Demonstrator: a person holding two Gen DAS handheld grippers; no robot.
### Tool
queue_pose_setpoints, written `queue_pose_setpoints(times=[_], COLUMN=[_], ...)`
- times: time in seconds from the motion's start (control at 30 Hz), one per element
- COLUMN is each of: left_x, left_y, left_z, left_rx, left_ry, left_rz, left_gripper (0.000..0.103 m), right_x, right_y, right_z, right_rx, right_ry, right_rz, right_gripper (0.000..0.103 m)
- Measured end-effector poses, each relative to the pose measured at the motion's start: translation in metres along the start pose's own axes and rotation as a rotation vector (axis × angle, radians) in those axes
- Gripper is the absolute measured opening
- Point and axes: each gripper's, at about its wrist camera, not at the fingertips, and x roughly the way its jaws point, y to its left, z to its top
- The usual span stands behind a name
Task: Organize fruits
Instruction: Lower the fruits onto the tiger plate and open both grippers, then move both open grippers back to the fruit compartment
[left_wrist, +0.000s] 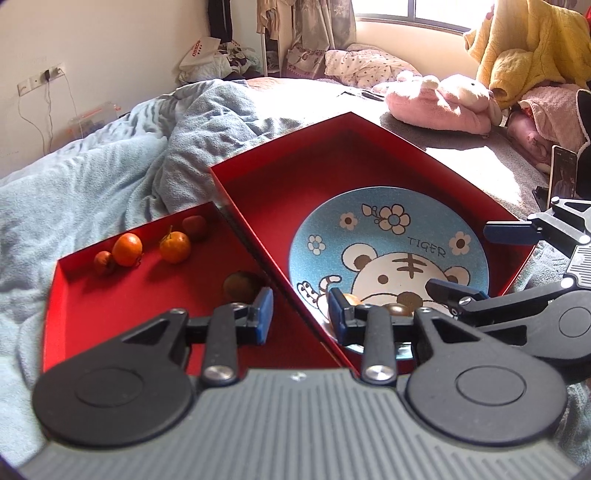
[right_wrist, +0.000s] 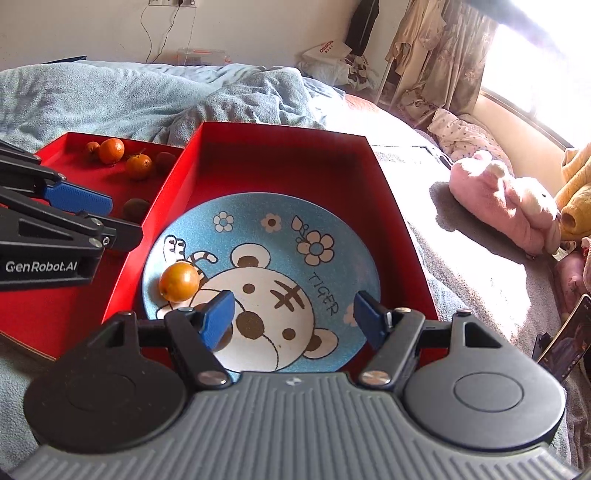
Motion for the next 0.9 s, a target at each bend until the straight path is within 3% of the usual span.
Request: queue_pose_setpoints(times=[0.3,0.57,0.73,0.9], left_x=[0.000,0.004,0.006,0.008], left_y=[0.073,0.087,0.093,0.097], left_z=[-0.011,-0.013,-0.014,-0.014], left_rx=[-0.130,-0.159,-0.178,-0.192], left_ry=[0.009,0.008,0.012,0.016], left_rz=[0.131,0.139,0.146,0.144], left_gripper=[0.036,0.036,0.036,0.036], right_x=[-0.020,0.004,0.034,0.057], right_y=[0.046,0.104,0.127,0.132], right_z=[0.019,0.038,0.039,0.040], right_rx=[-0.103,-0.193,-0.224,-0.255], right_ry=[-0.115,-0.099,-0.037,-0.012], right_rz=[0.198,0.335,0.339,0.277], right_gripper=[0.074,0.066,0.057,0.054])
